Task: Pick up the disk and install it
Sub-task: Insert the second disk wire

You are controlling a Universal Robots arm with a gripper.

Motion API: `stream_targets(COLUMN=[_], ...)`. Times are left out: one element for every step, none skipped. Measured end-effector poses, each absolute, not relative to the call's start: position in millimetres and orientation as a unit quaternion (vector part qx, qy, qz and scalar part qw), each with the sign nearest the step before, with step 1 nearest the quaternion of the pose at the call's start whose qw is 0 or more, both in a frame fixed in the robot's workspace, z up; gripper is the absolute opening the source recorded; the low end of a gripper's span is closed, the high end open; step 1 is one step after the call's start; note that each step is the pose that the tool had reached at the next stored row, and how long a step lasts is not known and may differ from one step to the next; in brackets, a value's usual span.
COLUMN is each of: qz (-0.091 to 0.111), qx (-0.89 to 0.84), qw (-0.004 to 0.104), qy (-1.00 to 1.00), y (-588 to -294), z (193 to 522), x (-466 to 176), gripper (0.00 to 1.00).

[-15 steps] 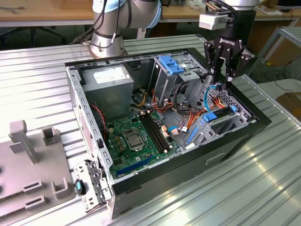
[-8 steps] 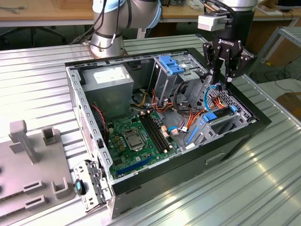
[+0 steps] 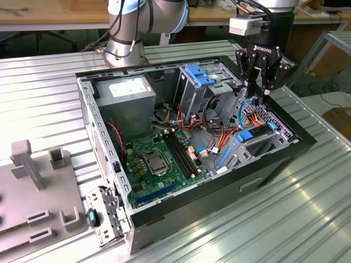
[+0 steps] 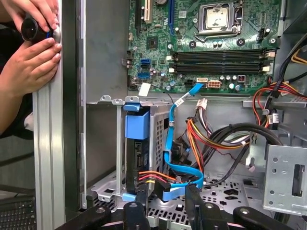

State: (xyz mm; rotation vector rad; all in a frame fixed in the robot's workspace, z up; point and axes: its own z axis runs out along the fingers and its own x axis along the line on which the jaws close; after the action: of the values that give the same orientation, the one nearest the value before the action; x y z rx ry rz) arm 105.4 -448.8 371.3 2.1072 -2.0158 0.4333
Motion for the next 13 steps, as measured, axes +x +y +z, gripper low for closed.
stream_targets(qz=[0.147,0.149,0.152,0.154,0.159,0.162,0.166,0.169,0.173,0.173,0.173,0.173,0.174], qx=[0.711,0.711,0.711,0.711,0.71,0.71,0.709,0.708,0.708,0.708,0.708,0.708,0.708], qw=[0.098,0.099,0.101,0.104,0.108,0.11,0.114,0.117,0.119,0.12,0.12,0.12,0.121], qy=[-0.68,-0.68,-0.679,-0.679,-0.678,-0.677,-0.676,-0.675,-0.675,-0.674,-0.674,-0.674,-0.674], y=[-447.4,-446.0,-443.7,-442.4,-440.9,-440.0,-439.0,-438.7,-438.4,-438.2,-438.0,-438.0,-437.7], z=[370.9,370.7,370.3,370.2,369.8,369.6,369.2,369.0,368.6,367.7,366.6,365.7,364.6], x=[105.3,105.3,105.3,105.3,105.3,105.3,105.3,105.3,105.3,105.3,105.3,105.3,105.3], gripper=[0.44,0.44,0.44,0.44,0.44,0.44,0.44,0.44,0.44,0.44,0.44,0.44,0.44])
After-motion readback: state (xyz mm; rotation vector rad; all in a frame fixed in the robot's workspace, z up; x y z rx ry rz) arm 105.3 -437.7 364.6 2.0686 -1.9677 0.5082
